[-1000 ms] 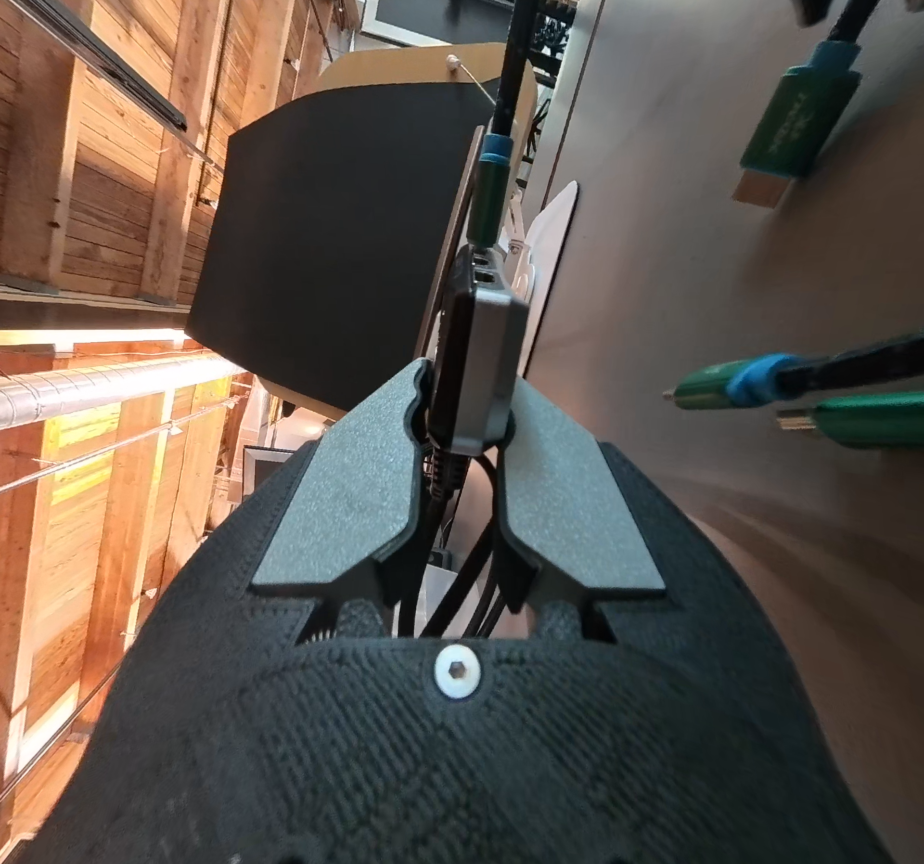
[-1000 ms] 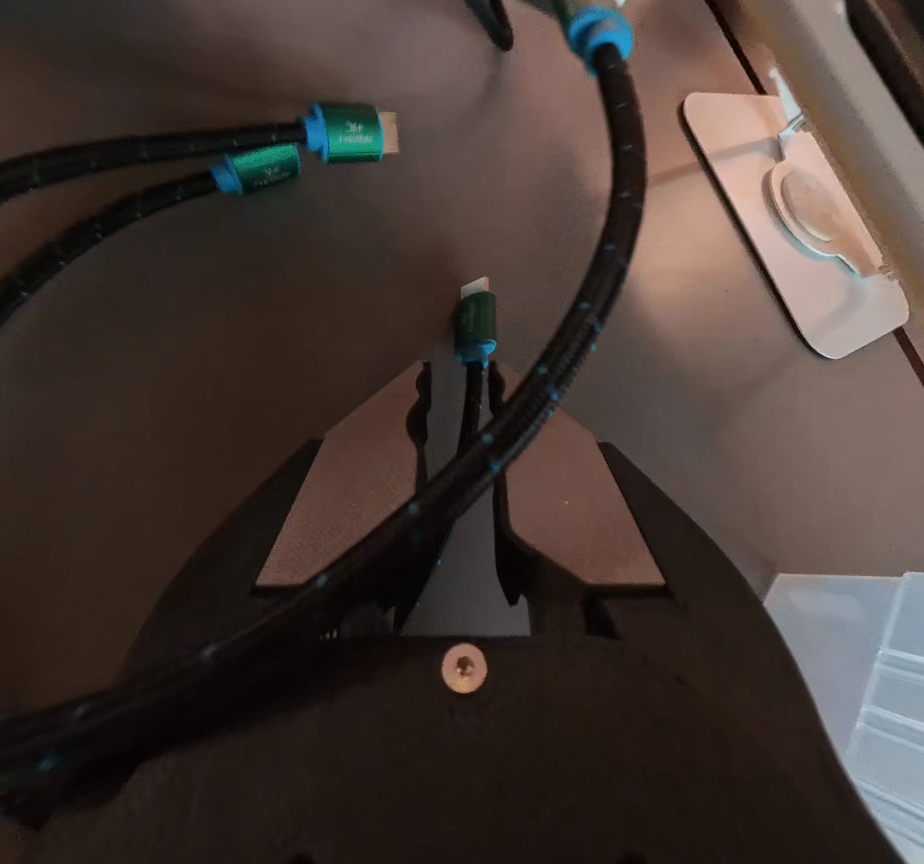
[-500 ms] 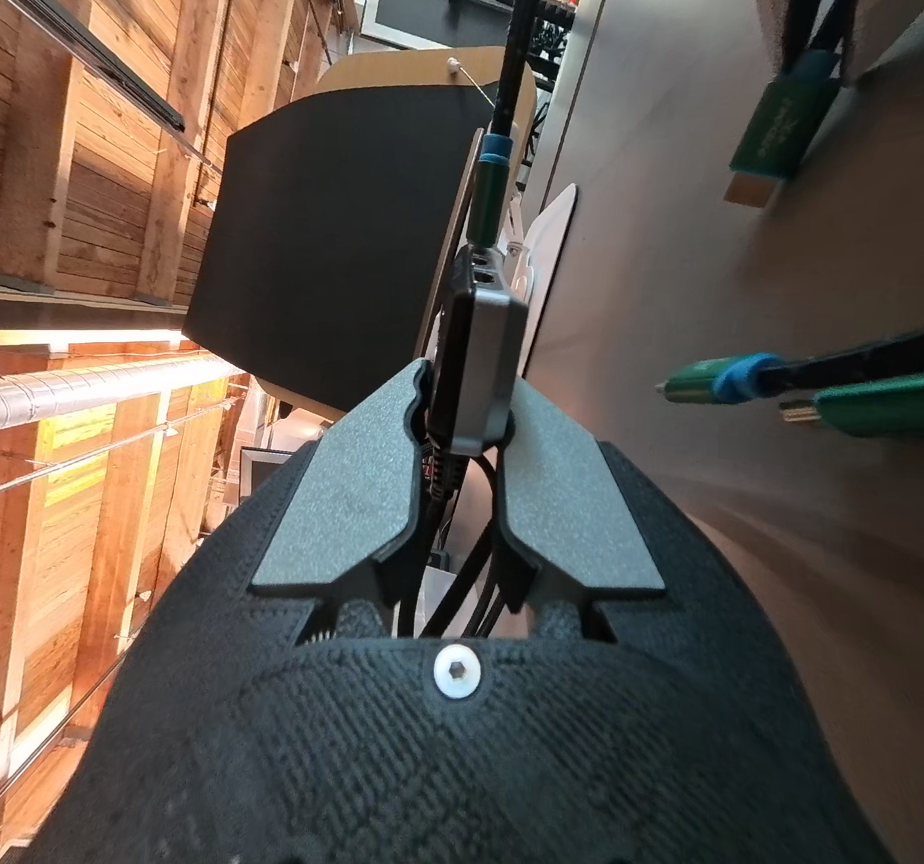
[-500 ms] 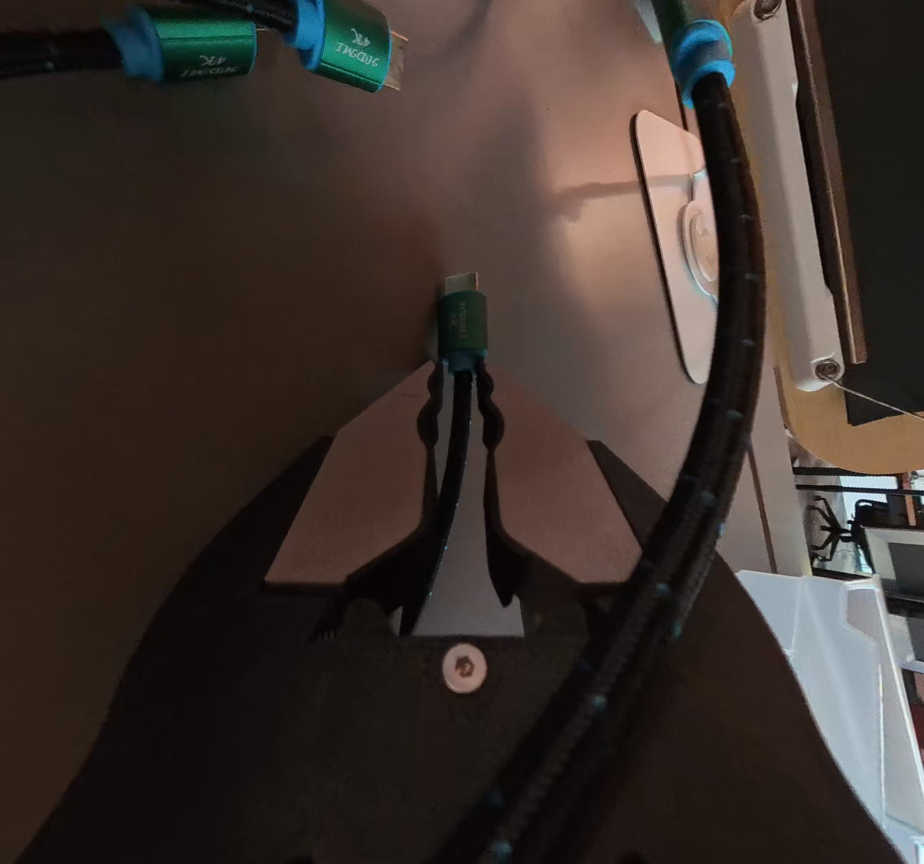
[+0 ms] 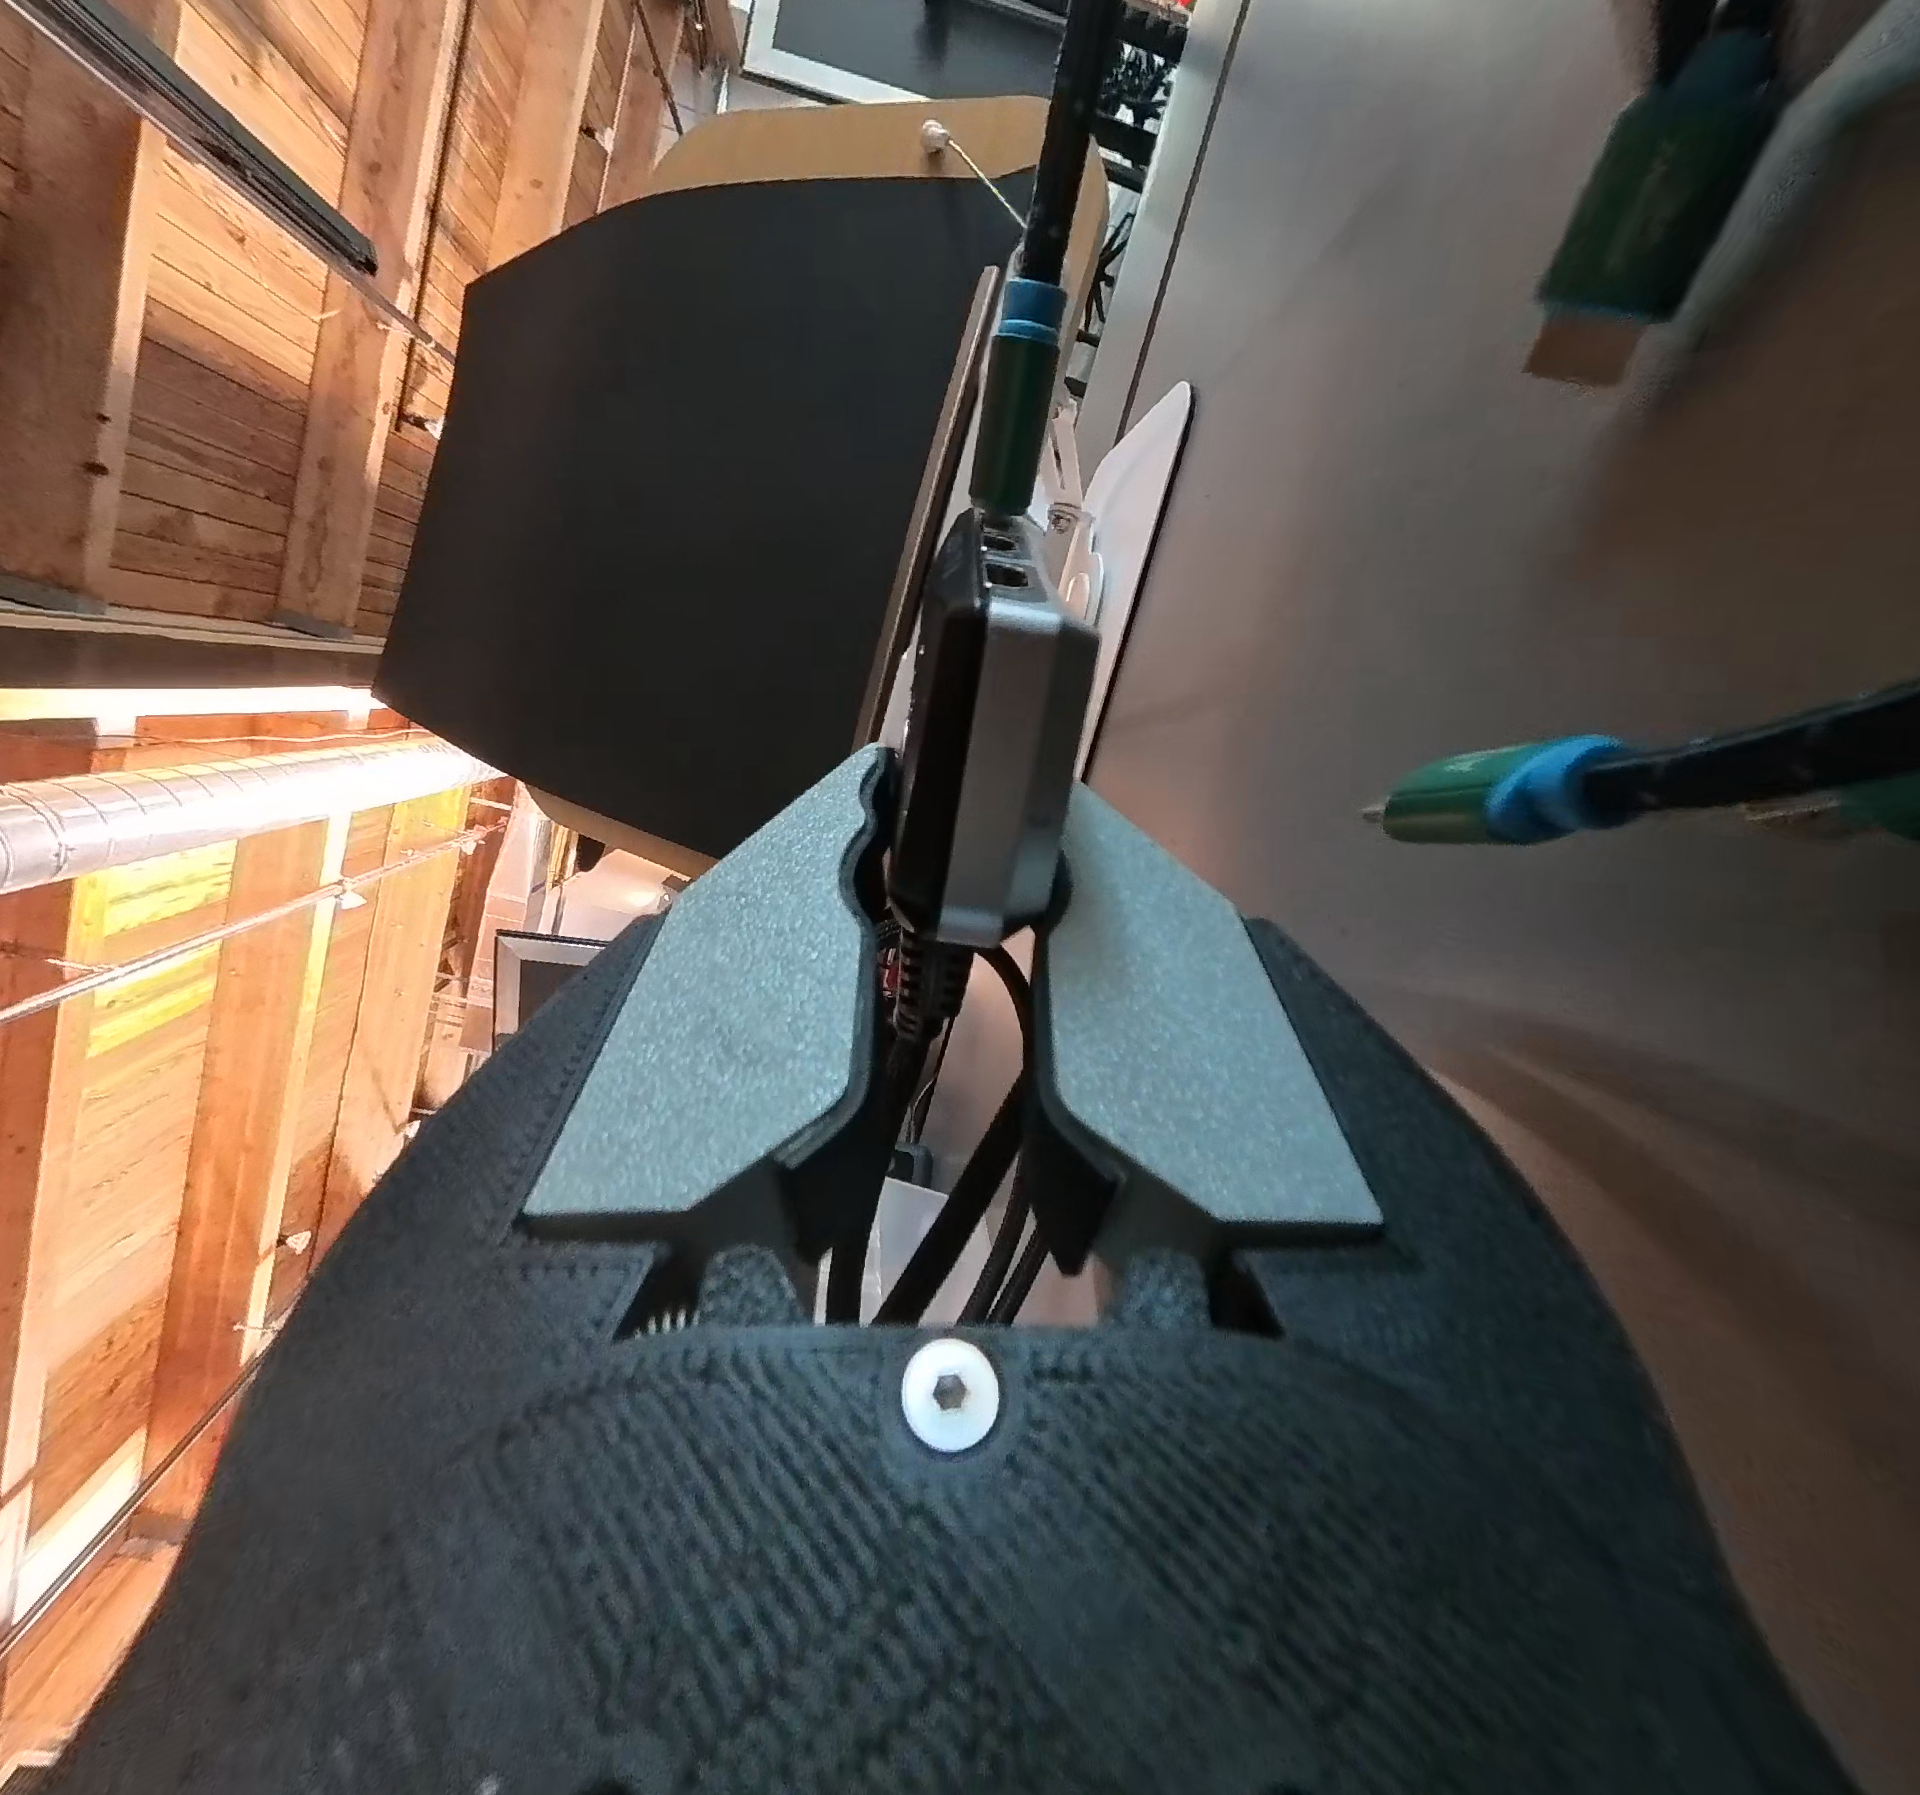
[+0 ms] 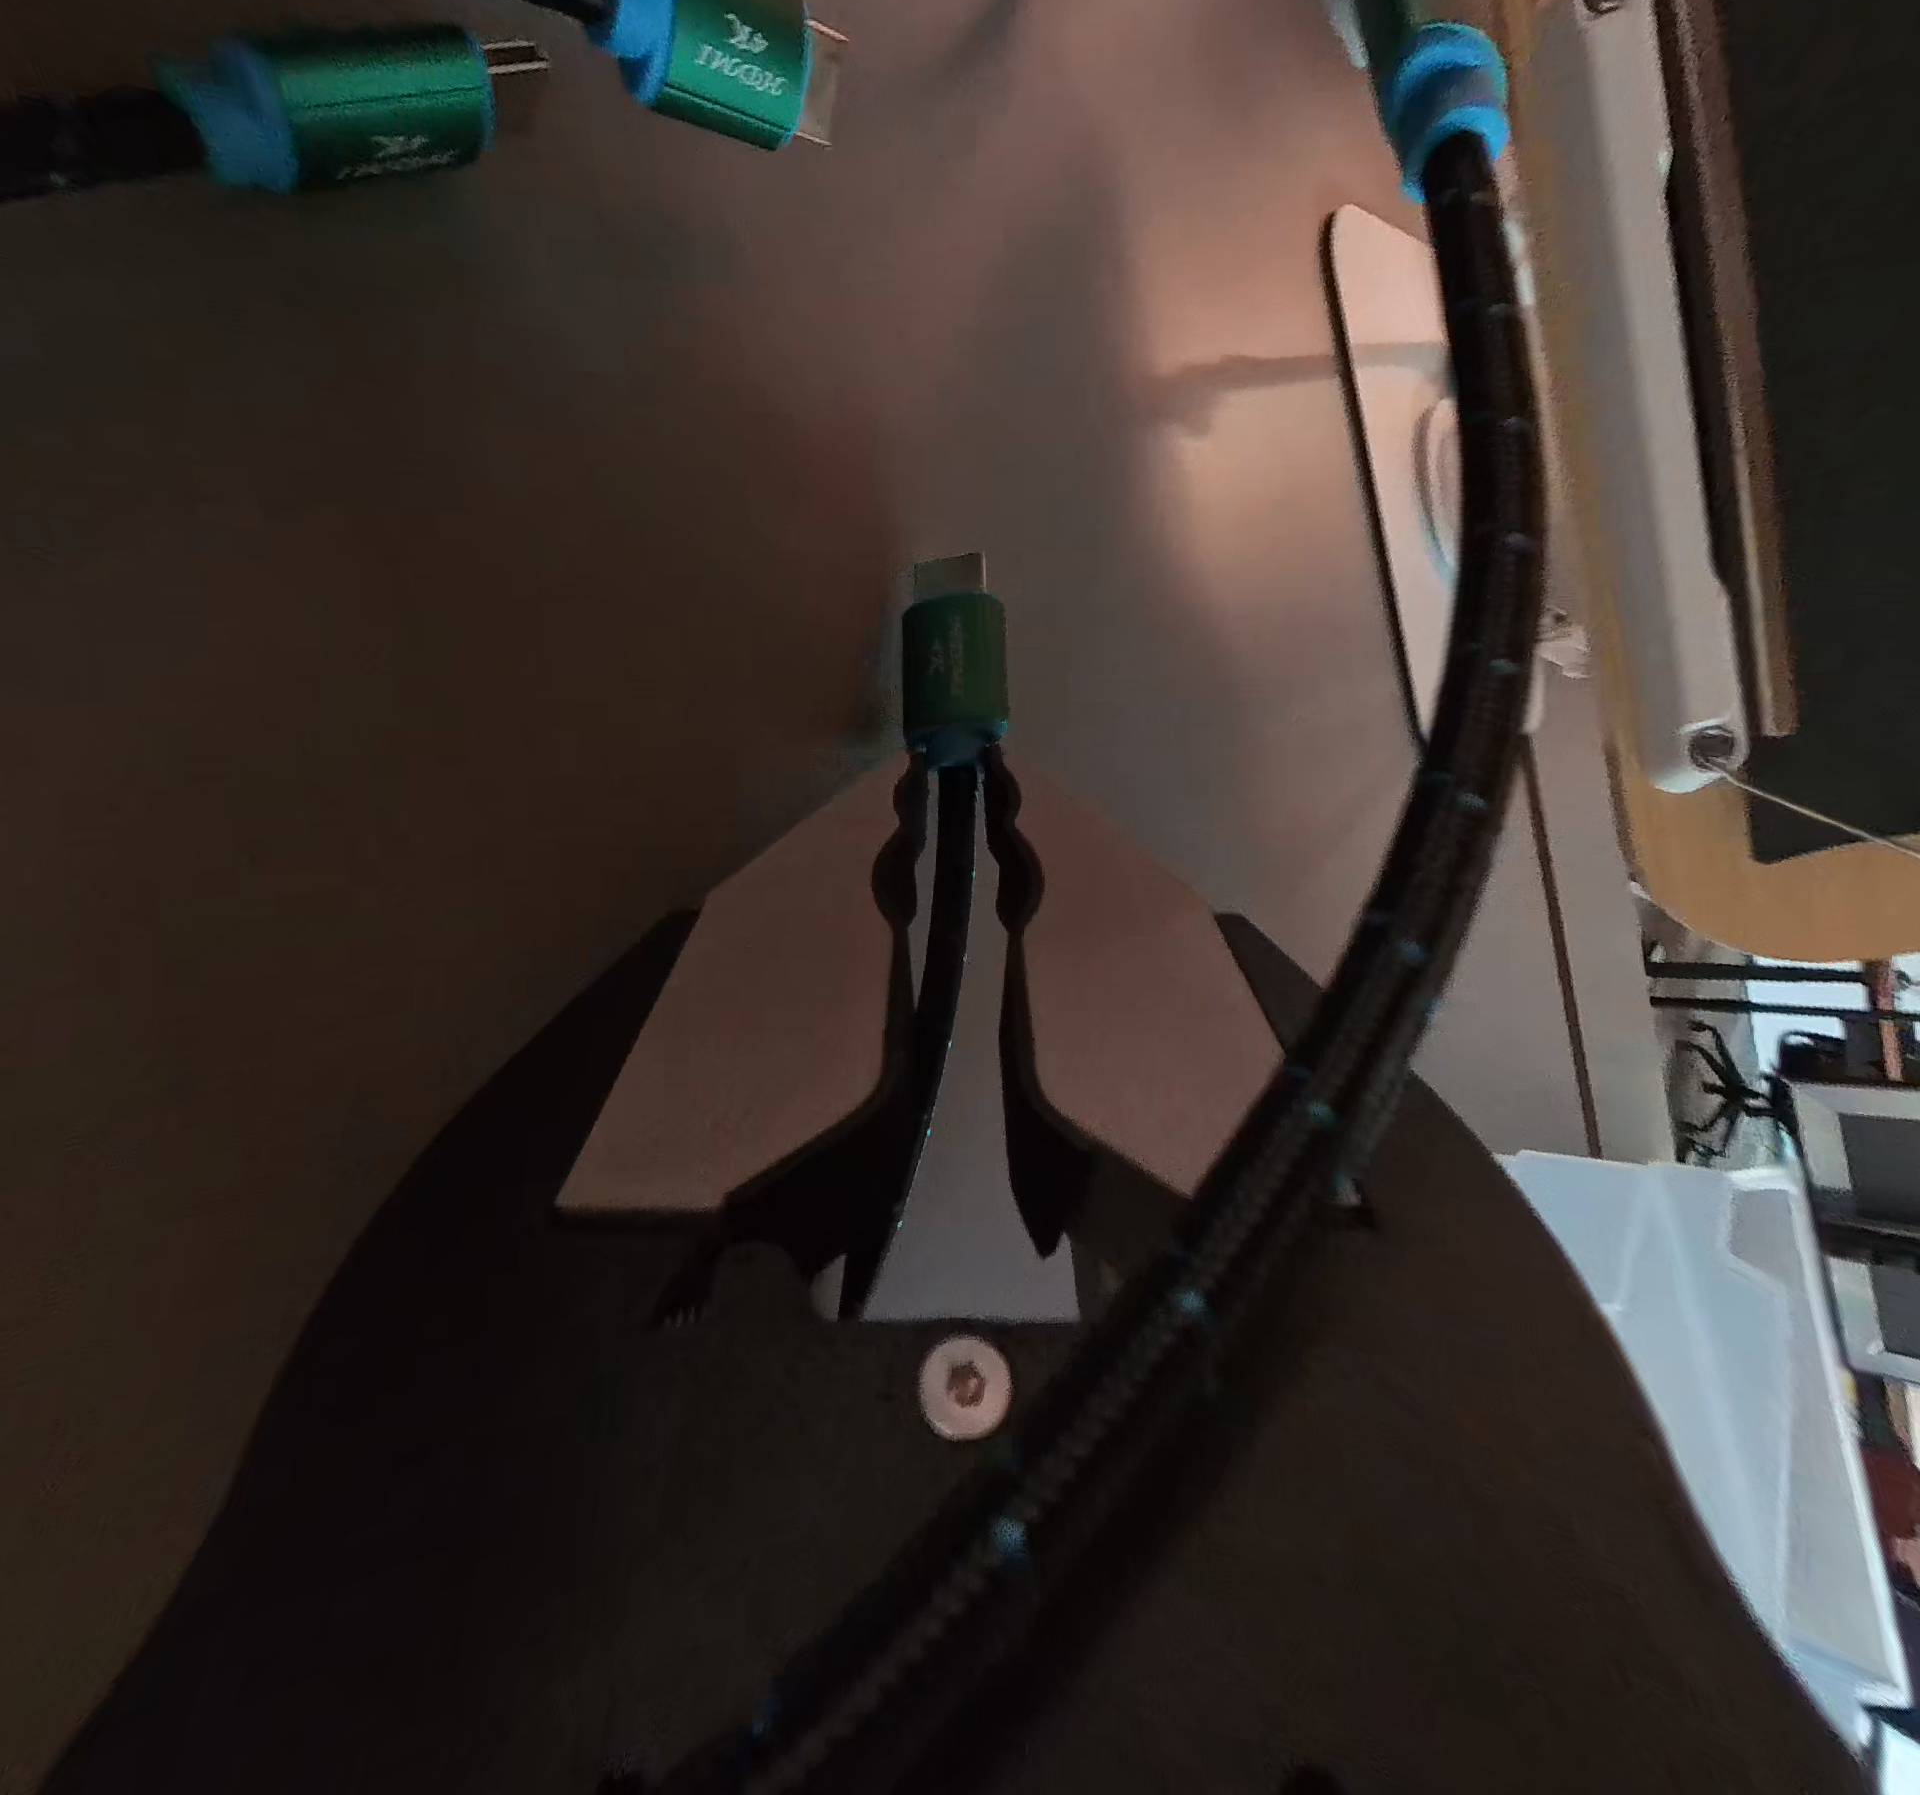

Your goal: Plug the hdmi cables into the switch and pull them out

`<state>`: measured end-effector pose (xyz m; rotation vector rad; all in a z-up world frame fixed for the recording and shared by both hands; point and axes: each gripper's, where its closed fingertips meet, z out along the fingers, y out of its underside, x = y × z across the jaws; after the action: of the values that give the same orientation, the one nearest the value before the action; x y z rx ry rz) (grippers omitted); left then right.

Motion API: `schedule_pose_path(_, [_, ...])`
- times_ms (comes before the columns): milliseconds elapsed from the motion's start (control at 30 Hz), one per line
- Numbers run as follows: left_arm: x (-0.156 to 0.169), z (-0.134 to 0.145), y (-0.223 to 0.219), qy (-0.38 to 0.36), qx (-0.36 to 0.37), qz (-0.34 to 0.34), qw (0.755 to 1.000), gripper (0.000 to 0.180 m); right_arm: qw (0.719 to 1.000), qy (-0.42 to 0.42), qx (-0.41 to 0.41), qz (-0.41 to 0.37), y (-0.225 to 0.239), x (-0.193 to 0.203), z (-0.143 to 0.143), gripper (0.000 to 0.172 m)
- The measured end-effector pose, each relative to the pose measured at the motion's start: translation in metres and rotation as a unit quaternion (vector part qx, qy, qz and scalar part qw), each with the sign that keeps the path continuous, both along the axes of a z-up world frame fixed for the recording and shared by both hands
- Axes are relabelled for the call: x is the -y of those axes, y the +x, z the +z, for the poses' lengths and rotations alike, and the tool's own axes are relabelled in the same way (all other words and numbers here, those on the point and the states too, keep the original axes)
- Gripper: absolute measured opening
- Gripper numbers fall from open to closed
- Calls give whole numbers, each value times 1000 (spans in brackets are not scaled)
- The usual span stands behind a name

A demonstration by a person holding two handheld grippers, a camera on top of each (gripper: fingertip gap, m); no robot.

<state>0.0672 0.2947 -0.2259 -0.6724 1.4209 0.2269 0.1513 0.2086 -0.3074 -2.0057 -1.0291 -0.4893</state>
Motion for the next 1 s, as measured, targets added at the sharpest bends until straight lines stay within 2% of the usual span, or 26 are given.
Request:
schedule_pose_path(67, [0,0,0,-1,-1,0,1000,22,1000,9,-6,-15,4,-2,5,7])
schedule_pose_path(200, [-2,-1,0,4,-2,2,1000,22,994,-11,-101,-48,17,3,12,7])
schedule_pose_path(333, [-2,2,-1,7,3,2,1000,22,966,-39,-224,-126,46,8,15,6])
schedule_pose_path(500, [-5,4,-4,14,4,9,1000,22,926,-16,-345,-153,53,6,39,6])
schedule_pose_path(633, [-6,3,-4,25,-3,13,1000,21,922,43,-321,-214,77,13,59,7])
schedule_pose_path(767, [-4,-5,0,42,-25,10,999,21,930,112,-241,-252,91,27,94,6])
schedule_pose_path(900, [-1,-9,3,49,-38,6,998,21,954,111,-199,-193,46,33,117,6])
schedule_pose_path(1000, [2,-10,5,54,-39,1,998,22,953,34,-283,-99,-18,36,122,6])
